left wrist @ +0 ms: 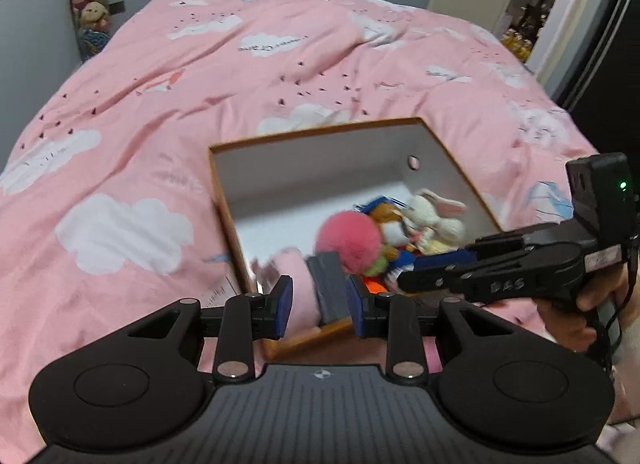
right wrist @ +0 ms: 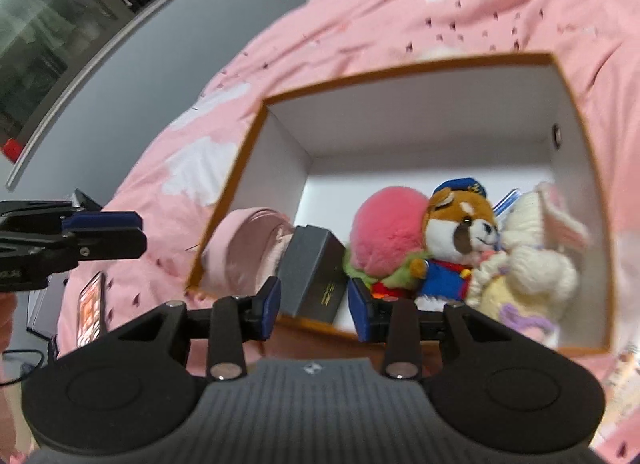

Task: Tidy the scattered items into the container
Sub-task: 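Lower the pouch into the box with left tool while right tool lowers the block inside, then move left tool under the box edge and grasp the pink card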

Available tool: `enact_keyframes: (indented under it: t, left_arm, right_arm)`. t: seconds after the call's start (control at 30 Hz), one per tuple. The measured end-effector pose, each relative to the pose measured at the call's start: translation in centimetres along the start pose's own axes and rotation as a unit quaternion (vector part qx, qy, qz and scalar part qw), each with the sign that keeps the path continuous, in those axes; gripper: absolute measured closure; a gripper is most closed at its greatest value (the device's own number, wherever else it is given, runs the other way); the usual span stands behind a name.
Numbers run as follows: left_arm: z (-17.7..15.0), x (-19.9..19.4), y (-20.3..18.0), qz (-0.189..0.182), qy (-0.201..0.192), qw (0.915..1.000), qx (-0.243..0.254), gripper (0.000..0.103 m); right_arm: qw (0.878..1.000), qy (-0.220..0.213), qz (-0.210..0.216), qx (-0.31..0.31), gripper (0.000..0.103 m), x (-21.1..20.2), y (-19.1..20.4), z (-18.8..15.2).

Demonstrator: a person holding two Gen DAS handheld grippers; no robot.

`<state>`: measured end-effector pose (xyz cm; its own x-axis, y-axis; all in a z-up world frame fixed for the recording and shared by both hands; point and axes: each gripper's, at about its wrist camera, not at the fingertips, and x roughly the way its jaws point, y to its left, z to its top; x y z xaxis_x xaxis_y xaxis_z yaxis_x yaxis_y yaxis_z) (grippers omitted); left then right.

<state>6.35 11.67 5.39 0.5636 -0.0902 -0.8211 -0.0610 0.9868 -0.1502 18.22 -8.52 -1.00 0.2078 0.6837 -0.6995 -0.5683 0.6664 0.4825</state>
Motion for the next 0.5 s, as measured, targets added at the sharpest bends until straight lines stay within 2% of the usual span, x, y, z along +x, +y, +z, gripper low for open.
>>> enact_keyframes:
  t: [0.13, 0.2, 0.3, 0.5]
  left_arm:
    - [-2.0, 0.5, -0.3, -0.013, 0.021, 0.9995, -0.017, 0.063]
    - [-3.0, 1.2, -0.2, -0.017, 0.033, 0.9988, -0.030, 0.058]
    - [-4.3, 2.5, 0.0, -0.031, 0.051, 0.9972, -0.044, 0.056]
    - [-5.0, 5.4, -2.8, -0.068, 0.065, 0.9956, 0.005, 0.056]
  right_arm:
    - [1.000, -0.007, -0.012, 0.003, 0.062, -3.0, 0.0, -1.9]
    - [0.999, -0.003, -0.030, 0.009, 0.062, -3.9, -0.5, -2.9]
    - [0.998, 0.017, -0.063, 0.021, 0.062, -4.5, -1.6, -4.5]
    - [0.991, 0.056, -0.113, 0.053, 0.058, -4.7, -4.3, -7.2]
